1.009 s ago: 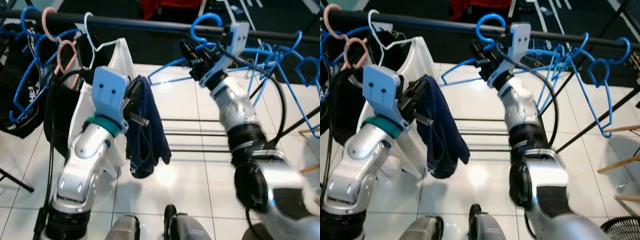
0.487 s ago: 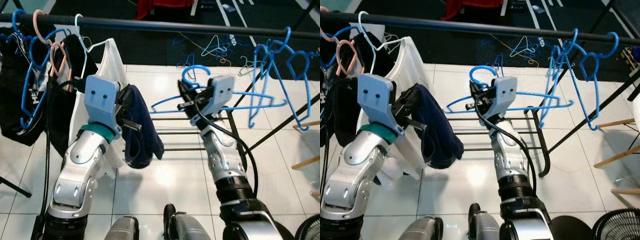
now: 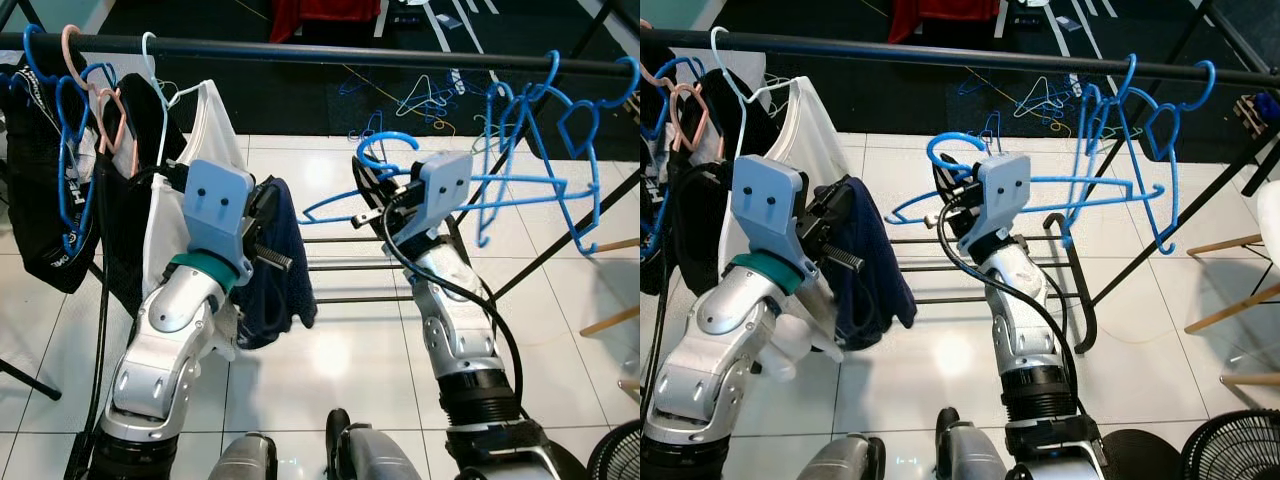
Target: Hang hanger
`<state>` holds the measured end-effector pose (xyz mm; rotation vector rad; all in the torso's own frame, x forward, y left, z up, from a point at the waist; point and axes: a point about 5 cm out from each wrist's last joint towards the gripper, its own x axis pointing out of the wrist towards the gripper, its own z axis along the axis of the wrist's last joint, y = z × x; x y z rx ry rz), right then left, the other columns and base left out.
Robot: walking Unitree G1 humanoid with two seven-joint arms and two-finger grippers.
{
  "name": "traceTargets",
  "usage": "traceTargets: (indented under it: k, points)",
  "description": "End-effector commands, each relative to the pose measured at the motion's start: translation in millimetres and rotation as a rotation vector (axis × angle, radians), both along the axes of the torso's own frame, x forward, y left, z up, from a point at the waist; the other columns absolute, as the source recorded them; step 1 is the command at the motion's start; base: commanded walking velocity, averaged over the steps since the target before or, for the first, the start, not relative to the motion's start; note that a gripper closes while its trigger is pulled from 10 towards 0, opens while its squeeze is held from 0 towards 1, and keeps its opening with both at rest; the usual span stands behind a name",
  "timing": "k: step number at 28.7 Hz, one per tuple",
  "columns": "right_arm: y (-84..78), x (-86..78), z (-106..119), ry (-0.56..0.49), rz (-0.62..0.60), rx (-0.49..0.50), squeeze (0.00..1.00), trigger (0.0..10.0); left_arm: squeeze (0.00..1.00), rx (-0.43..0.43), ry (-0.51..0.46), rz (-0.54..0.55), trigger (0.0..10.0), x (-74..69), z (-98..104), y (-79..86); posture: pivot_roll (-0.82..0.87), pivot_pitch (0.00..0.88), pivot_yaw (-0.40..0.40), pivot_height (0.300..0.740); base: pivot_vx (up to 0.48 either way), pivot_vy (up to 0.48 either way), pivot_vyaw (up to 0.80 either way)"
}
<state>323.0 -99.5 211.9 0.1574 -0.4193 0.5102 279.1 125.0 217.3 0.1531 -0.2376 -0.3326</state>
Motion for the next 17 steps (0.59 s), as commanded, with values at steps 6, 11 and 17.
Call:
traceTargets:
  k: [6, 11, 17]
  points:
    - [-11.9, -15.8, 13, 0.016, 0.123, 0.005, 0.0, 10.0, 0.0, 0.155, -0.079, 0.049, 10.0, 8.4, 7, 2.0, 0.0, 0.13, 0.008, 0.74, 0.0, 0.0, 0.0]
    - [-17.2, -39.3, 7, 0.033, 0.265, -0.171, 0.0, 10.0, 0.0, 0.218, -0.057, 0.197, 10.0, 29.1, 2, 6.5, -0.02, 0.143, 0.019, 0.74, 0.0, 0.0, 0.0]
    - [-21.4, -57.7, -2, 0.079, 0.353, -0.269, 0.0, 10.0, 0.0, 0.257, -0.016, 0.308, 10.0, 40.6, -4, 13.8, -0.03, 0.15, 0.023, 0.74, 0.0, 0.0, 0.0]
